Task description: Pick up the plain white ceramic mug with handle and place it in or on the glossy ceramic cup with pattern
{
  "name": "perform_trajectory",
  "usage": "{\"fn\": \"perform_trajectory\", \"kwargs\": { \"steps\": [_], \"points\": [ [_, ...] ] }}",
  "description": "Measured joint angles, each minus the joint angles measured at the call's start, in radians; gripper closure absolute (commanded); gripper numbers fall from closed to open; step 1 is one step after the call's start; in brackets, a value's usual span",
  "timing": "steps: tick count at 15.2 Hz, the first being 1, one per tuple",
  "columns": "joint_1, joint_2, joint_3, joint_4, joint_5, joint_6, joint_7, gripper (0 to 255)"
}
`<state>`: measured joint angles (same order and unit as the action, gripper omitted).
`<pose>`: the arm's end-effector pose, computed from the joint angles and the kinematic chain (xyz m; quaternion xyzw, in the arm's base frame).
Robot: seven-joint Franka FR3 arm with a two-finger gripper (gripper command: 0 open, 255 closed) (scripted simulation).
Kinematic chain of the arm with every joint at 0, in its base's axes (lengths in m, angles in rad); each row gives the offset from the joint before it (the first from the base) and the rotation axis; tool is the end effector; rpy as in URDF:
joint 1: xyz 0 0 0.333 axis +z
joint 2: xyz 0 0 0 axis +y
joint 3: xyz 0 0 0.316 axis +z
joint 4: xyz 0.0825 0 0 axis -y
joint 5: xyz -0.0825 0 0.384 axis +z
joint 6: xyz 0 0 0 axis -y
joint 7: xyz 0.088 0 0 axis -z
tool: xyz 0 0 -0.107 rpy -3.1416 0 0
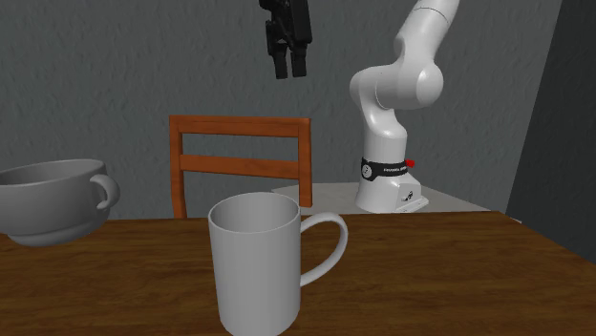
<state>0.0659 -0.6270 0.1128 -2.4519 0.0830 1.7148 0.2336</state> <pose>0.3428 0.0736 0.5030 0.9972 -0.0482 -0.0566 0.0034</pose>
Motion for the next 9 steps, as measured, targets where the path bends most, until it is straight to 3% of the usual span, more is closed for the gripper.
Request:
{"fn": "perform_trajectory", "kwargs": {
  "steps": [9],
  "points": [
    [0.031, 0.255, 0.159, 0.076, 0.055, 0.225, 0.227, 0]
  ]
}}
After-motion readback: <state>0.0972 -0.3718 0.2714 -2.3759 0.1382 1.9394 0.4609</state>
